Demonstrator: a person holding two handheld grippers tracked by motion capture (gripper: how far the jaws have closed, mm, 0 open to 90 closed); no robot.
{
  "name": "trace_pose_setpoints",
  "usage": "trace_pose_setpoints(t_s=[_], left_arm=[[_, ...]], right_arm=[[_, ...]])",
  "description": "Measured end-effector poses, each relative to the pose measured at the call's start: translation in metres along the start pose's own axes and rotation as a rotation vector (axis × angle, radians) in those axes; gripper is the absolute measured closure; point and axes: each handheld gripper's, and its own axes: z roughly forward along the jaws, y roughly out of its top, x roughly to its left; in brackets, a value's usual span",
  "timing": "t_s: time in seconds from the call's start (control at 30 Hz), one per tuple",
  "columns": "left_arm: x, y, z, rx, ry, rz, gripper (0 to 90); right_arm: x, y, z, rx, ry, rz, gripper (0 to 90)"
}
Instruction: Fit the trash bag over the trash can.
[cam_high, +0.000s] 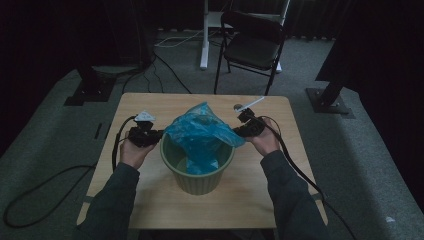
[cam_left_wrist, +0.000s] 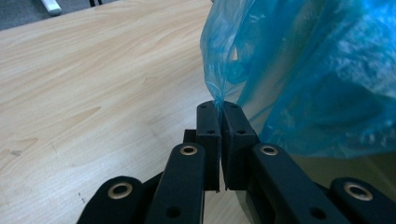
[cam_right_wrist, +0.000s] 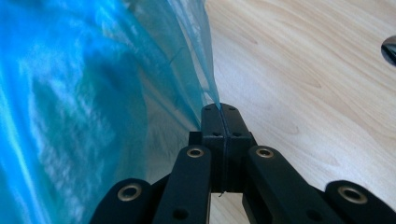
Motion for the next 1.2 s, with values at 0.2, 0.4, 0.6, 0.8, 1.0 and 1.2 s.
trace_pose_setpoints(t_s=[0.2, 0.4, 0.6, 0.8, 1.0, 1.2], left_arm=[[0.002, -0.008, -0.006, -0.011, -0.026, -0.032, 86.4], [0.000, -0.011, -0.022, -0.047, -0.034, -0.039, 84.1], [-0.001, -0.009, -0.037, -0.090, -0.034, -0.058, 74.5], [-0.001, -0.004, -0.046, -0.128, -0.041, -0.077, 68.5], [-0.001, -0.002, -0.054, -0.154, -0.051, -0.083, 64.7], [-0.007, 0.003, -0.063, -0.185, -0.069, -0.063, 63.4]], right_arm=[[-0.001, -0.007, -0.006, -0.006, 0.014, 0.002, 90.0], [-0.001, -0.014, -0.020, -0.048, 0.027, 0.003, 90.0], [0.000, -0.015, -0.034, -0.095, 0.041, -0.005, 85.5], [0.002, -0.014, -0.047, -0.151, 0.040, -0.018, 75.1], [0.005, -0.014, -0.060, -0.195, 0.039, -0.028, 70.5], [0.009, -0.013, -0.065, -0.213, 0.062, -0.051, 69.4]])
